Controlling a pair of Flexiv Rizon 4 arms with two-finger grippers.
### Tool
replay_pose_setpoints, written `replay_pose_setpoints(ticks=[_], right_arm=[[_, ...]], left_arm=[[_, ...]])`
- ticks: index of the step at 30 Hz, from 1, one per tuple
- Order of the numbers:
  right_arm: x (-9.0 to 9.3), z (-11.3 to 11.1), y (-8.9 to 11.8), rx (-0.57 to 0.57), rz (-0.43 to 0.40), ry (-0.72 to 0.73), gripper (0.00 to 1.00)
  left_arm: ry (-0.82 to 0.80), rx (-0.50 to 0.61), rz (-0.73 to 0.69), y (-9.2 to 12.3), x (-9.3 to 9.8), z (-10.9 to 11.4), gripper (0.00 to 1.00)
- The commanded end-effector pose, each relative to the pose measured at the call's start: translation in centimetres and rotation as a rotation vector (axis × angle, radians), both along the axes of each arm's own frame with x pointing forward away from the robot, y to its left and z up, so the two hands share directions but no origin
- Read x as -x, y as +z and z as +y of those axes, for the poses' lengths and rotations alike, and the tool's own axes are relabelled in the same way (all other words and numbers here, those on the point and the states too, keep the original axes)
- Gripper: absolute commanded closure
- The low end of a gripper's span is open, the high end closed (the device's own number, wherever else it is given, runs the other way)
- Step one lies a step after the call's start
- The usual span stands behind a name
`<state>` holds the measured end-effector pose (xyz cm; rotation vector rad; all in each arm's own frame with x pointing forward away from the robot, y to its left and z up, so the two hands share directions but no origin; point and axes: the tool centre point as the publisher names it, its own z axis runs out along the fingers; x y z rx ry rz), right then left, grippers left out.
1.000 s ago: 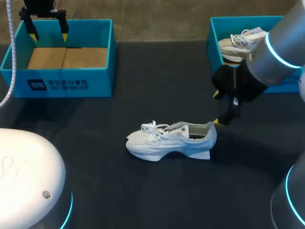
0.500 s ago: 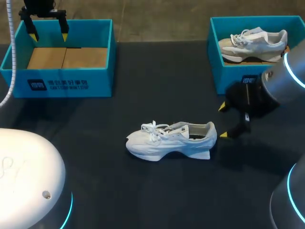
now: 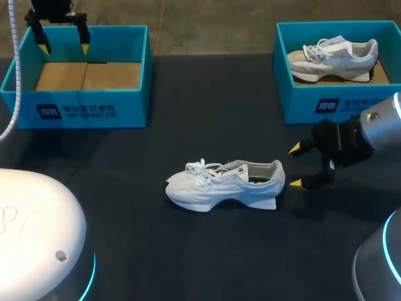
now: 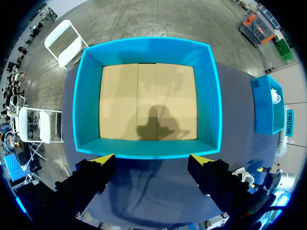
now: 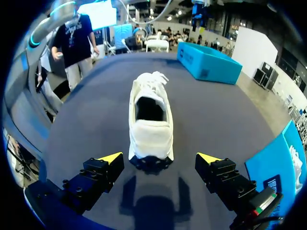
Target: Take the shoe out of the shoebox, open the shoe tongue, remove and reinsert the insole, then place the shoe into the shoebox
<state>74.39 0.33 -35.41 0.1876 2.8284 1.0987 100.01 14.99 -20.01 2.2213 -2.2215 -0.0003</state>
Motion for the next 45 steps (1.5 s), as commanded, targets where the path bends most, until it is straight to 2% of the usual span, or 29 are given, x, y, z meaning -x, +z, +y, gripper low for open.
replay_pose_setpoints(ticks=[1, 12, 24, 45], right_arm=[[-0.9, 0.0, -1.5, -0.121, 0.003, 0.028, 0.00], [-1.0, 0.5, -3.3, -0.167, 0.041, 0.027, 0.00], [0.0, 2.8, -3.7, -0.187, 0.079, 0.005, 0.00], [0.4, 6.6, -5.6, -0.216, 0.043, -0.014, 0.00]], left_arm=[[0.000, 0.000, 0.000, 0.0, 0.0, 0.0, 0.00], [0.000, 0.000, 0.000, 0.0, 0.0, 0.0, 0.00], [0.000, 0.000, 0.000, 0.0, 0.0, 0.0, 0.00], [0.000, 0.000, 0.000, 0.0, 0.0, 0.0, 0.00]])
